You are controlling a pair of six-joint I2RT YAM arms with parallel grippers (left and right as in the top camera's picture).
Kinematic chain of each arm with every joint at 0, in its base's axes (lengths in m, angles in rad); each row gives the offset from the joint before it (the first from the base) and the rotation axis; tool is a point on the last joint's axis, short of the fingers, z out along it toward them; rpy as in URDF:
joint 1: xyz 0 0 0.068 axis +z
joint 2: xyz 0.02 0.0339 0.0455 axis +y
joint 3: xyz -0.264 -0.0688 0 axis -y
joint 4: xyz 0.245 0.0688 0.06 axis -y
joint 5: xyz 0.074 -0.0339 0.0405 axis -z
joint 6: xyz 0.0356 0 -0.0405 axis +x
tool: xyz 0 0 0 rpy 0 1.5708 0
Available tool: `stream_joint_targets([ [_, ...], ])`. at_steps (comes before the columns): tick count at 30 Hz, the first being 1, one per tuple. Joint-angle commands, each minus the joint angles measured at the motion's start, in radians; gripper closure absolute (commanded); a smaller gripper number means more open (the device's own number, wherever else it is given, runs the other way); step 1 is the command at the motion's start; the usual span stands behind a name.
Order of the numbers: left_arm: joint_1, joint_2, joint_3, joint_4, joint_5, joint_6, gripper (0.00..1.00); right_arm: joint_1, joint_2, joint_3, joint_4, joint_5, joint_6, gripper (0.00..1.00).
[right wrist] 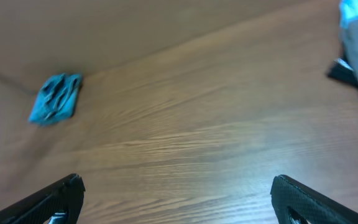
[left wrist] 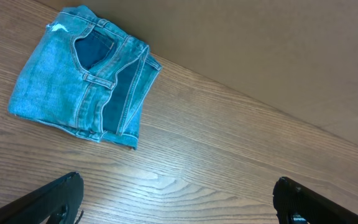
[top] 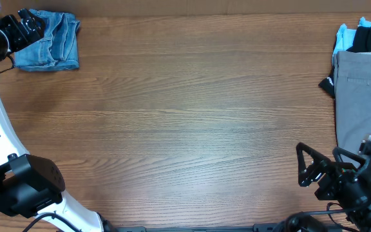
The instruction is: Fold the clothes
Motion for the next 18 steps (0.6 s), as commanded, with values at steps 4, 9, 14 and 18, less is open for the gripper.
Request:
stream_joint_targets([
  [4,-0.008,0.003,0.005,0.001,0.019,-0.014,0.0,0.201,-0.014,-0.097,0.235,0.069,-0.002,0.0],
  [9,-0.008,0.003,0.005,0.002,0.019,-0.014,0.0,0.33,-0.09,-0.333,0.518,0.127,-0.001,0.0],
  [14,-0.008,0.003,0.005,0.002,0.019,-0.014,0.0,0.415,-0.177,-0.661,0.908,0.184,-0.001,0.0],
  [18,-0.008,0.003,0.005,0.001,0.019,-0.014,0.0,0.471,-0.225,-0.905,1.199,0.212,0.0,0.0],
])
